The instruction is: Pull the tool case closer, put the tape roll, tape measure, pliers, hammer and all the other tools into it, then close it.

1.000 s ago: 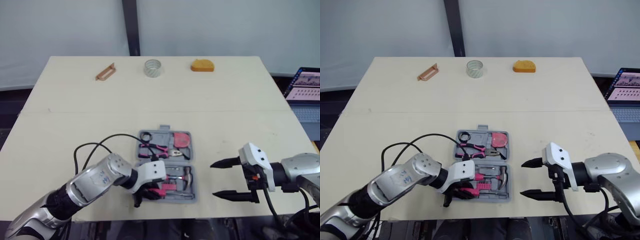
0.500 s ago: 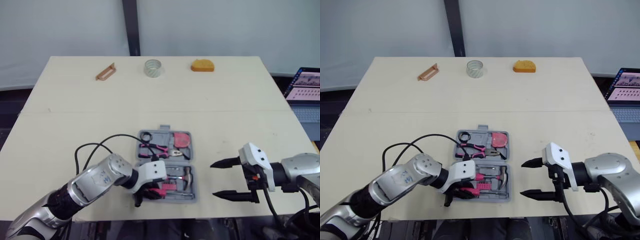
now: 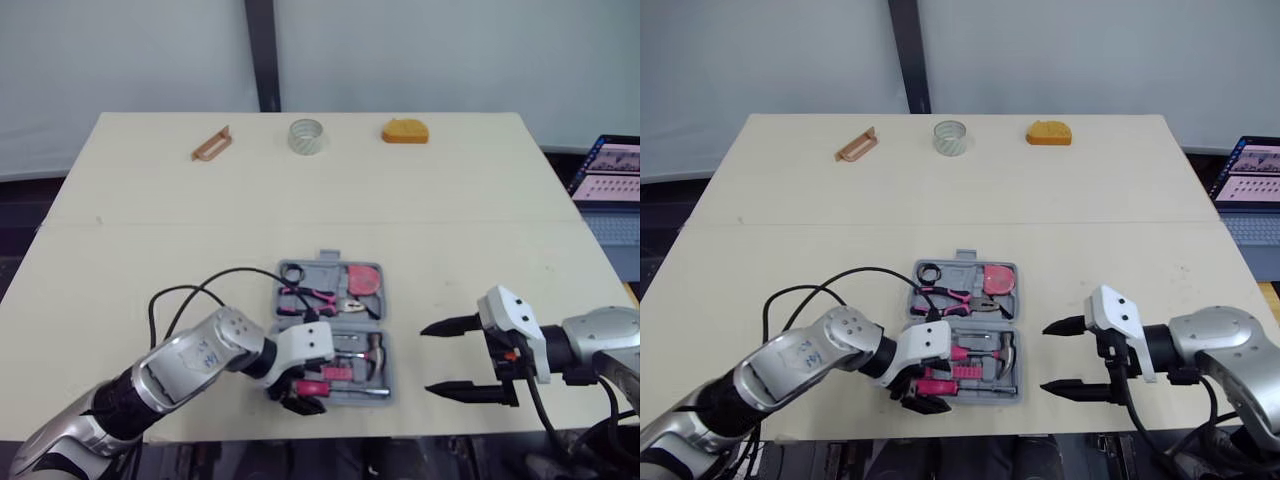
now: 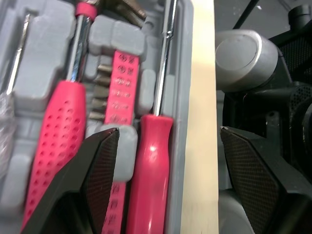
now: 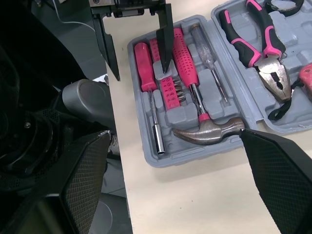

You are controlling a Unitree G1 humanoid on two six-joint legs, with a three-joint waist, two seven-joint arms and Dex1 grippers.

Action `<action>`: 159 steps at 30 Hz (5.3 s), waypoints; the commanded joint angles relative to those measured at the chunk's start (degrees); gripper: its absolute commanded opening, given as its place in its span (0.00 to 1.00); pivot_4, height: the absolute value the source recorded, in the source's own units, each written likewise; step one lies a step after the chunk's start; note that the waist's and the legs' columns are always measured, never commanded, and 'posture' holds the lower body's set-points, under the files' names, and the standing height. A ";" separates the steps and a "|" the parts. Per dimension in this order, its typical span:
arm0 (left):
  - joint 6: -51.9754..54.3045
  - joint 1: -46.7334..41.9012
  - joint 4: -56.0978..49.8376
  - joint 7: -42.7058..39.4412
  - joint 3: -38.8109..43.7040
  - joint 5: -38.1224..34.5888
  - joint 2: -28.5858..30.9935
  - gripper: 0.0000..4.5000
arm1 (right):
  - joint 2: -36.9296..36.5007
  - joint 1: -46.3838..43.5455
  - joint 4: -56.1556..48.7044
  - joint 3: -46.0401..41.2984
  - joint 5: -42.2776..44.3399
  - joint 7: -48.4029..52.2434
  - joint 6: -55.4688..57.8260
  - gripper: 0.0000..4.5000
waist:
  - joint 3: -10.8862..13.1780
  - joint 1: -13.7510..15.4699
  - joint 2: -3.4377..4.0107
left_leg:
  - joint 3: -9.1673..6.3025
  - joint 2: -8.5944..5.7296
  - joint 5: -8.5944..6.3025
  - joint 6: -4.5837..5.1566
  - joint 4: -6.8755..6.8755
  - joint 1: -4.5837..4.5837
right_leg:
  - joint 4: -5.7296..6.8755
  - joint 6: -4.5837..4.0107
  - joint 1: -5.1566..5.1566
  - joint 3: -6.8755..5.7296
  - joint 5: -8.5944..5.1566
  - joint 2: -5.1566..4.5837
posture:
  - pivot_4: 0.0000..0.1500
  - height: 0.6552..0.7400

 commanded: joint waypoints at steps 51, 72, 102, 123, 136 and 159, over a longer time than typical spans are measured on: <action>-45.54 23.50 22.21 -7.03 7.62 15.25 -3.72 0.01 | 0.95 -1.43 -0.26 -1.00 0.94 -0.93 -0.01 1.00 | -0.11 -0.25 0.11 | -0.02 -0.01 0.00 0.00 -0.01 0.06 | 0.02 0.00 0.03 0.00 0.00 0.00 | 1.00 1.00; -29.11 21.98 14.77 -8.87 37.01 -9.94 2.78 0.01 | 7.15 -2.50 11.32 -1.12 -3.43 -5.97 -3.81 1.00 | -0.20 -0.39 0.23 | -0.08 0.00 0.00 0.00 -0.01 0.03 | 0.04 0.00 0.02 0.01 0.00 0.01 | 1.00 1.00; -45.95 18.63 36.55 1.39 27.33 6.62 -14.43 0.00 | 27.37 -10.75 24.89 14.67 -20.22 -18.64 -7.98 0.01 | -0.26 -0.48 0.34 | 0.02 -0.02 0.01 -0.01 -0.07 0.12 | 0.11 0.01 0.01 0.04 0.00 0.03 | 1.00 1.00; -36.44 28.68 23.57 0.26 28.11 3.09 -8.87 0.00 | 24.36 -5.57 16.49 14.61 -17.33 -16.07 -1.95 0.01 | -0.25 -0.59 0.35 | 0.03 0.00 0.01 -0.01 -0.13 0.13 | 0.09 0.01 -0.02 0.05 0.00 0.04 | 1.00 1.00; -35.98 30.49 22.69 0.48 27.89 2.66 -8.85 0.00 | 24.11 -4.22 14.97 14.44 -16.85 -16.96 -1.30 0.01 | -0.25 -0.59 0.35 | 0.03 0.00 0.01 -0.01 -0.14 0.14 | 0.08 0.01 -0.02 0.05 0.00 0.04 | 1.00 1.00; -40.59 29.73 23.61 -5.96 35.78 -1.95 -2.05 0.00 | 22.36 -13.73 24.20 5.10 -7.74 -16.96 13.42 0.55 | -0.23 -1.10 0.38 | 0.08 0.03 0.00 -0.02 -0.20 0.12 | 0.07 0.01 -0.08 0.06 0.00 0.04 | 1.00 1.00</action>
